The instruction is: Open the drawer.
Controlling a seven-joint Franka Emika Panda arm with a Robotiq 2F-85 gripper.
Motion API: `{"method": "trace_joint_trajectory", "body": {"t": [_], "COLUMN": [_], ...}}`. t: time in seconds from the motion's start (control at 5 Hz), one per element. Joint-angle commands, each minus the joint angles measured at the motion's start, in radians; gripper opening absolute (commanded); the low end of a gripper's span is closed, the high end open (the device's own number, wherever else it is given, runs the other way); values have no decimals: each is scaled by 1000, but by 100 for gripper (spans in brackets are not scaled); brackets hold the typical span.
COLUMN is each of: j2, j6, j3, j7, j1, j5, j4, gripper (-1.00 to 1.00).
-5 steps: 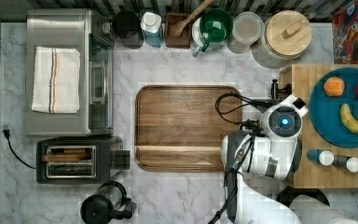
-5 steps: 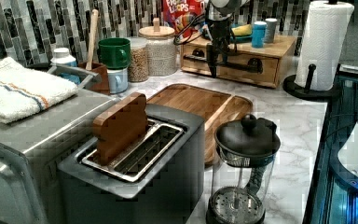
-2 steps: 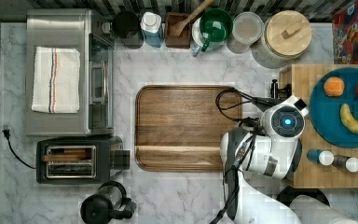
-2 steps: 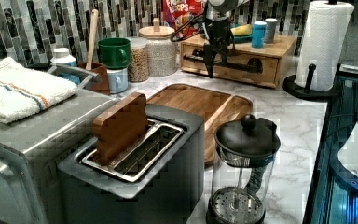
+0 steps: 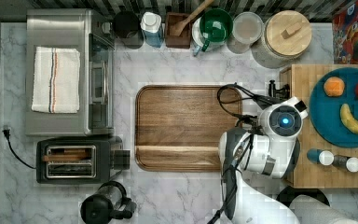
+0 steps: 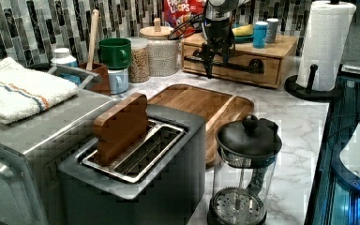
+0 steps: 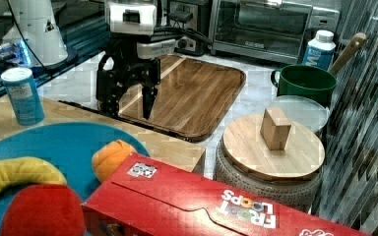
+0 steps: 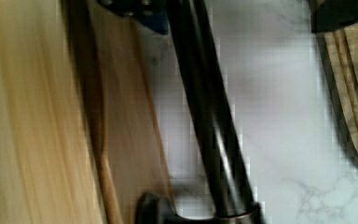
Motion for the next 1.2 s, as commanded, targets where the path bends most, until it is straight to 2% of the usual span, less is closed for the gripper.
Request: {"method": "trace_joint_trajectory", "body": {"t": [0.2,0.6,0.8,1.2], "j2": [37,9,-20,-19], "j6": [6,-104,-63,-64], "j3": [259,295,299,311], "j7": [317,353,393,397], "j1": [263,241,224,212], "j5": [-11,-18,-63,-68], "j4": [-19,-6,-41,-41], "gripper": [100,100,100,100]}}
